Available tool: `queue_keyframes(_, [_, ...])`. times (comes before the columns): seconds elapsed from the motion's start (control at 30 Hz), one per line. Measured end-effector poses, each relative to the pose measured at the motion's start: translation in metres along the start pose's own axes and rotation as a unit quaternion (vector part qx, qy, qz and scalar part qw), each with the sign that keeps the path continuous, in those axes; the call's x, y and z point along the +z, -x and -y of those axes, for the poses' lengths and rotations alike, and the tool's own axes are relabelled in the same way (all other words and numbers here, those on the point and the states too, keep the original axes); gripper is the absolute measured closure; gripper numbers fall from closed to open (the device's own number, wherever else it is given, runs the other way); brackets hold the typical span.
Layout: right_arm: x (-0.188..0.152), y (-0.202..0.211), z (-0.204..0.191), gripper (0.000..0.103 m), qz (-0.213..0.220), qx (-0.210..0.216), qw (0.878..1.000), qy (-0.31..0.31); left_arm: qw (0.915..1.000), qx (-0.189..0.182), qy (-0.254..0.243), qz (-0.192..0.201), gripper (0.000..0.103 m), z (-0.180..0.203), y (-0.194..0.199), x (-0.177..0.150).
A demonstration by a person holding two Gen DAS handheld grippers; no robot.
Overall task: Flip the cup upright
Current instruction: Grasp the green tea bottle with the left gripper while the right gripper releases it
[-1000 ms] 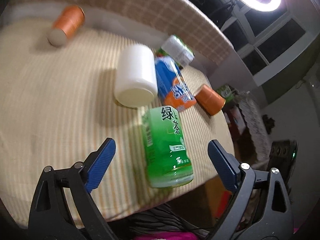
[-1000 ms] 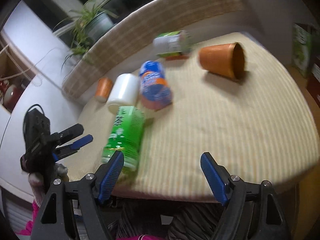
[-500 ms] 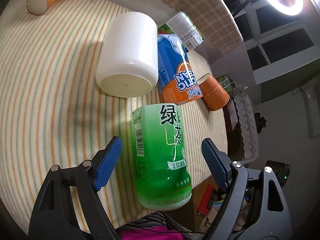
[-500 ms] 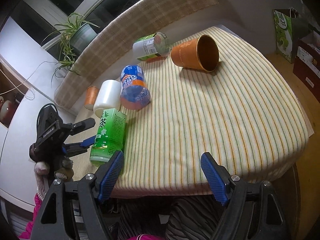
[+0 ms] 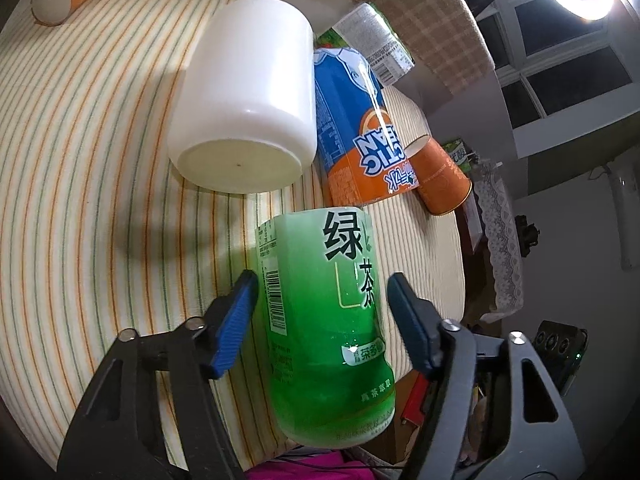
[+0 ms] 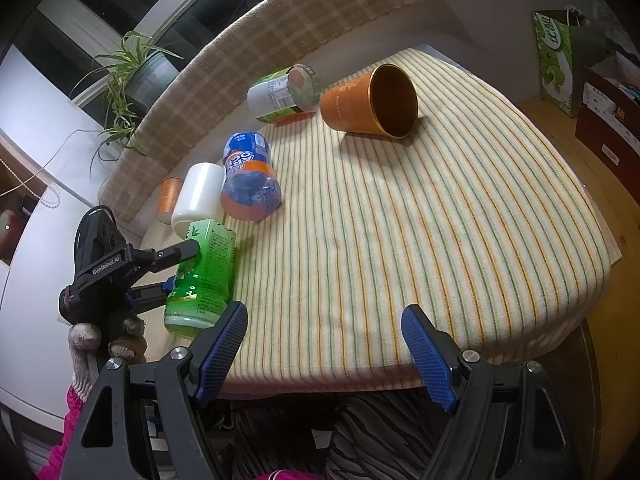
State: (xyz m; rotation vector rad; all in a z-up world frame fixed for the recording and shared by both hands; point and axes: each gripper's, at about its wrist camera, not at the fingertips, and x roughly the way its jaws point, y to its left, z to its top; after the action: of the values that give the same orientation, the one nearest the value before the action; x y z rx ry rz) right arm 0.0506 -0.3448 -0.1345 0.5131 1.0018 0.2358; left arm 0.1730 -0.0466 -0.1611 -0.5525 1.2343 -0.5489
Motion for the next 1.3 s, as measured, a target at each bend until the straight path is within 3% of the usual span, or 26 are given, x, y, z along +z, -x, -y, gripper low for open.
queue_keyframes(0.27, [-0.001, 0.0, 0.001, 0.021, -0.001, -0.002, 1.0, -0.001, 0.9997, 0.007, -0.02, 0.012, 0.04, 0.006, 0.004, -0.003])
queue_keyframes(0.57, [-0.001, -0.004, -0.002, 0.021, -0.006, -0.002, 1.0, 0.002, 0.9946, 0.034, -0.075, 0.063, 0.041, 0.023, 0.03, -0.014])
queue_keyframes(0.9, [-0.001, -0.003, -0.008, 0.021, -0.005, -0.002, 1.0, 0.008, 0.9701, 0.098, -0.169, 0.144, 0.043, 0.054, 0.051, -0.035])
queue_keyframes(1.13, [-0.002, -0.003, -0.009, 0.021, -0.005, -0.002, 1.0, 0.007, 0.9544, 0.136, -0.206, 0.168, 0.044, 0.064, 0.049, -0.041])
queue_keyframes(1.3, [-0.001, -0.003, -0.009, 0.021, -0.005, -0.003, 1.0, 0.006, 0.9359, 0.167, -0.243, 0.193, 0.044, 0.073, 0.047, -0.048])
